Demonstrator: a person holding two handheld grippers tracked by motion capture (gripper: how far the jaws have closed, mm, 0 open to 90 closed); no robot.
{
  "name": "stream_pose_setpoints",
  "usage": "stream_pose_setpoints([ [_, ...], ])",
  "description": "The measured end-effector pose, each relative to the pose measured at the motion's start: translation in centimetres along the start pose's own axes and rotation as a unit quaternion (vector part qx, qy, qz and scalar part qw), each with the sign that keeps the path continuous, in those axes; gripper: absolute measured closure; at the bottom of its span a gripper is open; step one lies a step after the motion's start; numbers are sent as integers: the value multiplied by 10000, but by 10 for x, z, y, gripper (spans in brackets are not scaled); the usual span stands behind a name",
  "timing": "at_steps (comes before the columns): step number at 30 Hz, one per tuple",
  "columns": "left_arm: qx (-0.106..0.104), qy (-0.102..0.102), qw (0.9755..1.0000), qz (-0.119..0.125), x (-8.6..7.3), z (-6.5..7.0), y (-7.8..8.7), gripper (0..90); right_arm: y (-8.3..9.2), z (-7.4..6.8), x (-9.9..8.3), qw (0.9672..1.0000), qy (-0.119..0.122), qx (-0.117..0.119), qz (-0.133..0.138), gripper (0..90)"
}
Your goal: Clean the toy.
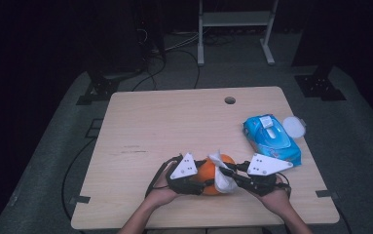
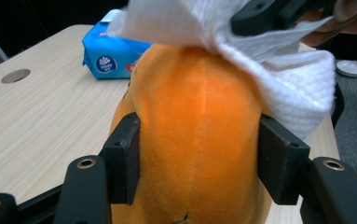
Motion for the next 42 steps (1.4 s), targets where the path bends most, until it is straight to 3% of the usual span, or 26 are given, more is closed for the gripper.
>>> stream_pose_setpoints([
  [2,-4,63,10000,32,0,-2,1,394,-3,13,-10,9997,-200,-102,-90,809],
  [5,-59,63,10000,7,-1,-2,-1,389,-3,20,-16,9990,-429,-87,-115,811],
  [6,-60,33,10000,-10,-1,-1,-2,387,-2,17,-15,9991,-406,-92,-90,812],
  [9,-76,-15,10000,-19,0,3,-4,383,-2,1,-3,9995,-234,179,66,811],
  [11,-104,-32,9999,-21,0,3,-3,377,-5,-5,0,9999,-33,106,-13,811],
  [13,-136,51,9999,28,-1,0,-1,361,-7,0,-4,9999,-96,83,-46,811],
  [17,-261,196,9993,170,-3,-2,-5,238,-7,17,-19,9990,-428,17,-123,811],
  [21,-278,409,9988,1,-8,-5,-14,110,-7,17,-21,9990,-425,-1,-152,811],
  [23,-309,405,9987,32,-10,-4,-16,116,-7,15,-18,9988,-472,63,-84,810],
  [27,-238,205,9995,43,-13,4,-21,179,-10,5,-9,9993,-307,191,-59,809],
  [29,-108,116,9999,0,-10,5,-17,267,-12,6,-11,9995,-249,157,-124,809],
  [32,-3,16,10000,73,-5,2,-11,347,-10,16,-19,9989,-440,143,-90,808],
  [36,103,-27,9999,71,-3,5,-10,378,-8,20,-22,9985,-539,-8,-113,810],
  [38,103,9,9999,139,0,3,-6,380,-6,13,-15,9990,-430,-75,-37,809],
  [40,77,65,9997,218,3,1,-1,382,-2,6,-6,9991,-398,50,165,809],
  [42,127,-10,9999,107,3,0,0,381,-2,3,-3,9991,-350,114,223,808],
])
Point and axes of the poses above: each handheld gripper's, and its own axes: y roughly backward along the jaws, x roughly out of its top, z roughly to its right, the point moved 7 cm from there along -y, roughly forward along the jaws, and after that the axes turned 15 degrees about -z, right-handed, at the moved point
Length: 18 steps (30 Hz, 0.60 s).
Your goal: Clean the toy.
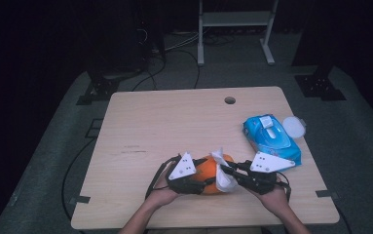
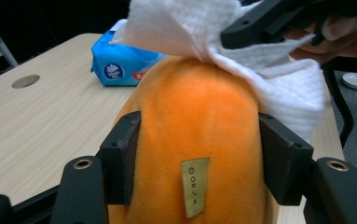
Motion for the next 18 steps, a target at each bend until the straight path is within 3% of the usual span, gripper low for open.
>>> stream_pose_setpoints([
  [2,28,-8,9999,-104,-3,0,-2,367,-5,2,-5,9999,16,-50,-123,808],
  [5,-165,91,9997,-180,-9,-3,-8,286,-17,10,-22,9989,-104,-48,-458,807],
  [8,-356,219,9991,-116,-12,-5,-8,211,-18,12,-24,9987,-193,18,-462,807],
  [10,-322,157,9993,-111,-13,-5,-8,209,-17,11,-22,9988,-174,21,-463,807],
  [12,-226,104,9996,-132,-14,-5,-9,264,-16,7,-18,9990,-187,2,-407,808],
  [15,-186,72,9997,-115,-13,-1,-13,295,-17,-7,-5,9995,34,129,-287,807],
  [18,-273,23,9995,-170,-12,-1,-9,271,-22,-10,-8,9987,219,48,-463,807],
])
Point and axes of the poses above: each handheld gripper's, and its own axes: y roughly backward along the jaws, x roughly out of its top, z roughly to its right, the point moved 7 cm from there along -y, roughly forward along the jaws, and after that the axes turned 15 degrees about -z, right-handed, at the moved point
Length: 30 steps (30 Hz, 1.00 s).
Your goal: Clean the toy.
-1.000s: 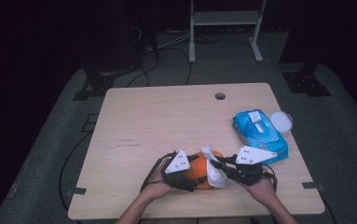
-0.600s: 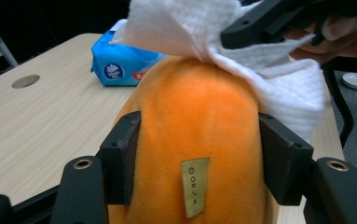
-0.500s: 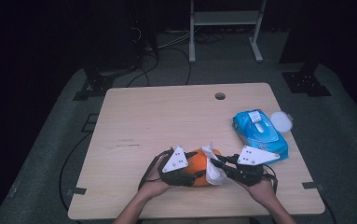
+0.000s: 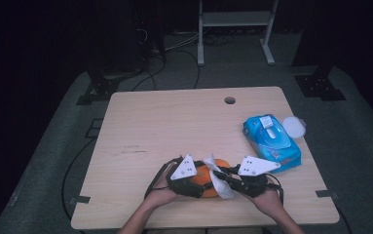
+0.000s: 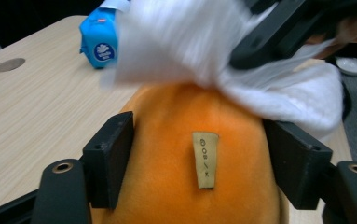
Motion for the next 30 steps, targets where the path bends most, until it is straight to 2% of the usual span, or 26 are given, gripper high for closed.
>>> stream_pose_setpoints([
  [1,-40,36,10000,30,0,-1,2,259,-1,3,-3,10000,-81,57,-7,807],
  [3,-130,76,9998,89,0,-5,4,247,-1,12,-9,9999,-139,-84,-49,807],
  [5,-166,103,9997,120,-2,-6,4,241,1,18,-12,9996,-266,-87,-57,807],
  [6,-153,94,9998,112,-2,-5,3,241,1,19,-13,9996,-254,-112,-64,807],
  [8,-63,29,10000,72,-2,-4,1,262,1,19,-14,9996,-223,-136,-106,807],
  [11,52,85,9999,74,-1,-2,-4,307,3,19,-12,9994,-274,-207,-76,808],
  [14,42,45,10000,70,0,1,-5,309,5,9,-4,9996,-249,-10,104,808],
  [16,-26,44,10000,62,1,-1,0,272,1,7,-4,9999,-110,-82,4,808],
  [19,-220,224,9994,142,1,-7,7,174,-1,14,-9,9998,-162,-131,-44,807],
  [21,-43,284,9996,45,-3,-13,10,145,1,23,-14,9992,-265,-284,-93,807],
  [22,-59,353,9994,18,-4,-15,9,146,2,28,-17,9987,-350,-345,-108,808],
  [23,-96,358,9993,-4,-6,-15,7,156,4,33,-20,9982,-444,-375,-118,808],
  [25,-74,279,9996,-48,-8,-12,0,182,6,35,-21,9978,-586,-290,-74,808],
  [27,93,234,9996,-85,-9,-12,-2,247,4,32,-19,9980,-487,-385,-132,808],
  [28,96,237,9996,-81,-10,-12,-2,273,4,30,-18,9979,-469,-426,-101,809],
  [30,120,184,9997,-81,-11,-11,-1,301,7,25,-13,9986,-400,-357,1,808],
])
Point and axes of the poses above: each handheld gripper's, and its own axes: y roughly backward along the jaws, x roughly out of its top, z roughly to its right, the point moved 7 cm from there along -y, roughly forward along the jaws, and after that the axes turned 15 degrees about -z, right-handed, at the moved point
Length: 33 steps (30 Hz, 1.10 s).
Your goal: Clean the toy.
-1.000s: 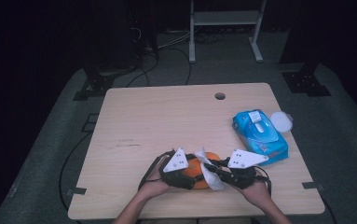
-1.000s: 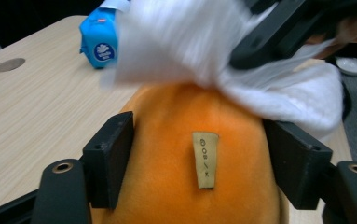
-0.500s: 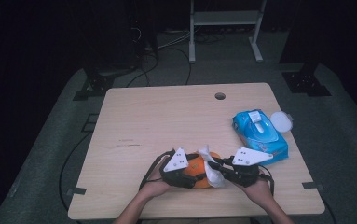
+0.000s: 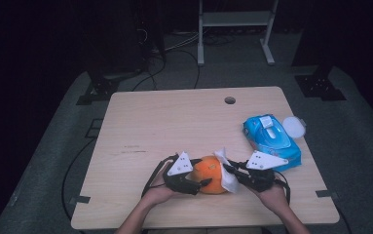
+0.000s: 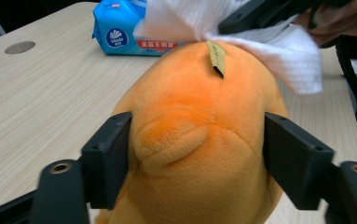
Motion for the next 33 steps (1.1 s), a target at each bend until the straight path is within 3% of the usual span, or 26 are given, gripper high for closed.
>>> stream_pose_setpoints([
  [3,-35,-51,10000,-12,-1,1,1,294,0,-6,3,9999,66,109,36,805],
  [5,-195,-15,9998,26,-1,1,2,269,-1,-5,2,9999,70,150,26,805],
  [9,-300,149,9994,22,2,-2,0,113,-2,0,-2,9998,0,191,-9,806],
  [11,-316,109,9994,-75,1,1,-5,87,-2,-2,-1,9998,31,206,4,806],
  [14,-128,-145,9997,-120,-1,7,-12,129,-1,-12,5,9996,170,238,41,806],
  [17,3,-178,9997,-144,-1,8,-10,228,-2,-14,6,9994,234,237,43,806],
  [19,18,-179,9997,-149,-1,7,-9,266,-2,-8,3,9995,154,259,23,805],
  [23,-17,-171,9997,-165,-2,6,-8,278,-1,9,-9,9998,59,-28,-179,804],
  [25,-30,-123,9998,-137,-2,5,-8,277,1,13,-12,9998,-76,-40,-178,805],
  [29,-13,-102,9999,-84,-2,6,-10,275,2,2,-3,9999,-36,149,-19,805],
  [33,76,-117,9999,-68,-3,9,-12,277,0,-7,3,9997,199,160,-23,804],
])
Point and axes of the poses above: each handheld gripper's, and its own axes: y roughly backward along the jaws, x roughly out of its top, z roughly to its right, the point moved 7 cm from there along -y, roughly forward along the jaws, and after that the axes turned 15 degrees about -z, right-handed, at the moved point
